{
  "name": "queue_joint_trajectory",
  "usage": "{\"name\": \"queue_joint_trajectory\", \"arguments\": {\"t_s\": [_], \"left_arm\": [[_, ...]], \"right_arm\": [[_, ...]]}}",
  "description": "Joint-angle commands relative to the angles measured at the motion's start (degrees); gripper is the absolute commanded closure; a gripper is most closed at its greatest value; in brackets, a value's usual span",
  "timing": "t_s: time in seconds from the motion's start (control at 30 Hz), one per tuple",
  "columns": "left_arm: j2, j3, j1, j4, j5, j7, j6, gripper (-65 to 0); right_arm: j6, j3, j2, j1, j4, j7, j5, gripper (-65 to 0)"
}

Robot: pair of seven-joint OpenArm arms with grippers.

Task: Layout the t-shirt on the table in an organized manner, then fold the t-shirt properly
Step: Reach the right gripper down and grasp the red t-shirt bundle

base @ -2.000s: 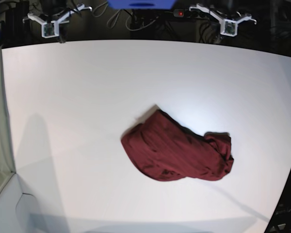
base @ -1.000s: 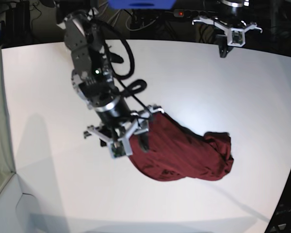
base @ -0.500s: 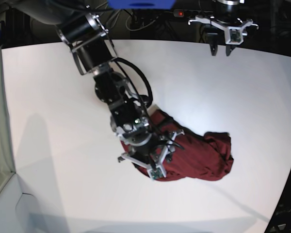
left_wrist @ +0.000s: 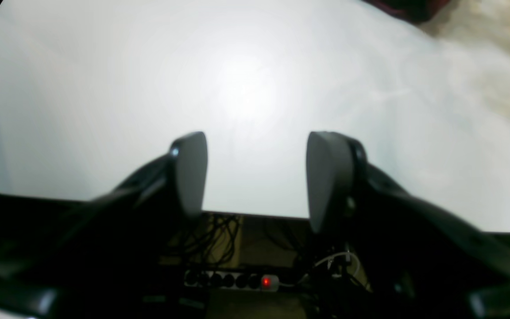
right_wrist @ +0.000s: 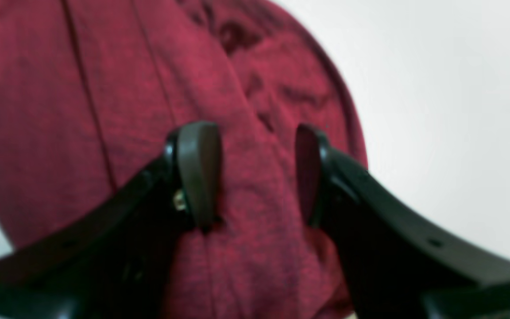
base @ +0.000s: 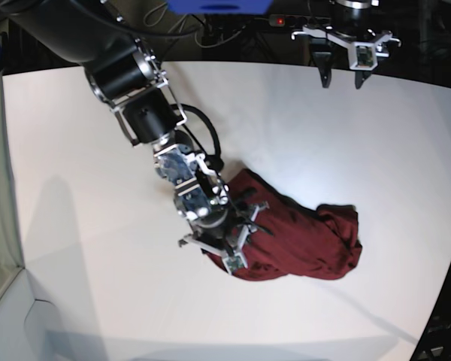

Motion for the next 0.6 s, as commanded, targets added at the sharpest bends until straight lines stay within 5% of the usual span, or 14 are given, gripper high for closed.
{"name": "queue_joint_trajectory", "arguments": {"t_s": [0.0, 0.13, 0.27, 0.57], "left_arm": [[-0.1, -0.2, 0.4, 1.1, 0.0, -1.5, 0.3, -34.3], [-0.2, -0.3, 0.2, 1.1, 0.0, -1.5, 0.3, -34.3], [-0.3, -0.3, 0.2, 1.1, 0.0, -1.5, 0.3, -34.3], [-0.6, -0.4, 0.2, 1.3, 0.0, -1.6, 0.3, -34.3]], "right_arm": [[0.1, 0.1, -0.5, 2.0, 0.5, 1.2, 0.0, -29.1], [0.1, 0.0, -0.3, 1.3, 0.2, 1.3, 0.0, -24.0], [0.1, 0.1, -0.2, -0.1, 2.5, 1.2, 0.0, -0.6], [-0.2, 0.3, 1.8, -4.5, 25.2, 1.0, -0.1, 0.0]]}}
